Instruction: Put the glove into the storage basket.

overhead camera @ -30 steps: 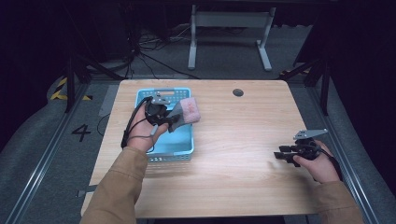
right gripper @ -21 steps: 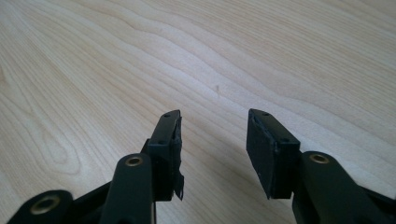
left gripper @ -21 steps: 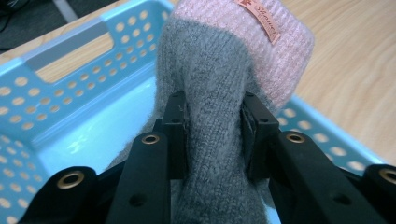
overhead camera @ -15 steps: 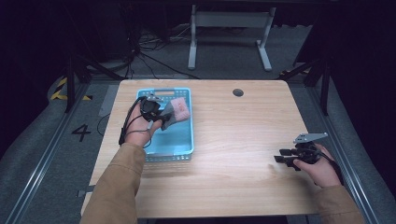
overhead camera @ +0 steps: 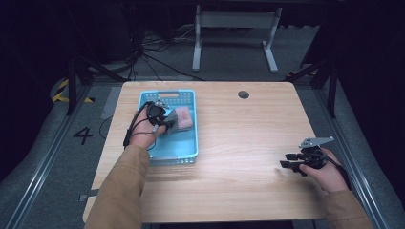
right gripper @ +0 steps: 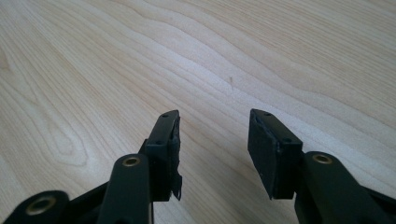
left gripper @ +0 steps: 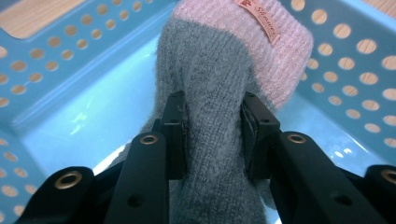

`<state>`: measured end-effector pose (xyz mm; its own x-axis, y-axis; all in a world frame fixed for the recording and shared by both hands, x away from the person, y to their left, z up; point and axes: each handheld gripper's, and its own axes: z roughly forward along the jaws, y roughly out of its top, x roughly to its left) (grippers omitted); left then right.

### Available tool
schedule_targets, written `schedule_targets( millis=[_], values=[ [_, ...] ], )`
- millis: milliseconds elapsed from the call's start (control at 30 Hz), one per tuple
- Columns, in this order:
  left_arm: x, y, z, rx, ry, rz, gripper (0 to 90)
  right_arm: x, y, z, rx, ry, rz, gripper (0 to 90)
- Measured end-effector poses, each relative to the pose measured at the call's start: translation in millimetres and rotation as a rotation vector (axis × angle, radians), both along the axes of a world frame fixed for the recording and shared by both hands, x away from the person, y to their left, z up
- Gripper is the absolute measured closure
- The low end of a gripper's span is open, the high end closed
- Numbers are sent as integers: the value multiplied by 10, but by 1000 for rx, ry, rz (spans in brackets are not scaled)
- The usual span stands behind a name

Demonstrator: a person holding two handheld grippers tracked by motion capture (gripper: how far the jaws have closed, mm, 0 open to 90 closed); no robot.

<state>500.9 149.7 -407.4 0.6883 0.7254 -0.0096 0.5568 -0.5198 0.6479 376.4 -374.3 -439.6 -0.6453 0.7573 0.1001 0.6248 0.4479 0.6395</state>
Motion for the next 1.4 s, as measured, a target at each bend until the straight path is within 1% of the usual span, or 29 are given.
schedule_targets(
  millis=[33,67,200,300,433,533,633,700,767,833,867,900,933,1033,1067,1167,1200,1233,1333,1367,1400],
  values=[
    [7,3,-7,6,2,-7,669,9,11,2,-3,0,6,546],
    [11,-1,-22,3,8,-11,669,9,11,2,-3,0,6,546],
    [31,-12,-63,27,24,-28,668,29,49,-6,-3,2,20,541],
    [50,-24,-96,36,38,-32,667,37,60,-21,-5,2,28,538],
    [94,-37,-157,45,62,-28,664,32,37,-28,-8,5,12,536],
    [125,-50,-184,56,69,-38,662,12,22,-34,-7,7,8,535],
    [156,-67,-199,63,64,-47,659,-14,13,-44,-9,9,6,531],
    [186,-81,-218,80,52,-55,639,-31,11,-51,-9,11,8,530],
    [208,-97,-240,86,48,-56,635,-45,5,-58,-9,10,8,528],
    [227,-105,-255,93,38,-55,616,-56,2,-59,-10,13,4,527],
    [233,-106,-260,96,34,-50,592,-59,1,-60,-9,11,3,527],
    [239,-106,-267,87,34,-29,569,-61,1,-59,-9,10,2,527],
    [245,-101,-272,80,30,-21,540,-63,0,-57,-9,10,4,526],
    [253,-88,-289,59,-11,15,423,-61,9,-56,2,8,0,511],
    [251,-86,-287,52,-18,19,408,-59,14,-55,5,4,-2,508],
    [225,-91,-251,11,-42,60,360,-52,37,-42,9,0,0,498],
    [208,-91,-227,-16,-55,83,341,-50,44,-39,11,-3,-1,493],
    [193,-92,-207,-29,-59,89,333,-43,56,-36,17,-7,0,490],
    [146,-108,-154,-46,-63,94,329,-27,85,-31,15,-5,11,490],
    [123,-115,-123,-51,-70,88,330,-19,96,-31,15,-6,14,490],
    [100,-123,-95,-58,-68,87,331,-10,108,-30,15,-5,16,490]
  ],
)
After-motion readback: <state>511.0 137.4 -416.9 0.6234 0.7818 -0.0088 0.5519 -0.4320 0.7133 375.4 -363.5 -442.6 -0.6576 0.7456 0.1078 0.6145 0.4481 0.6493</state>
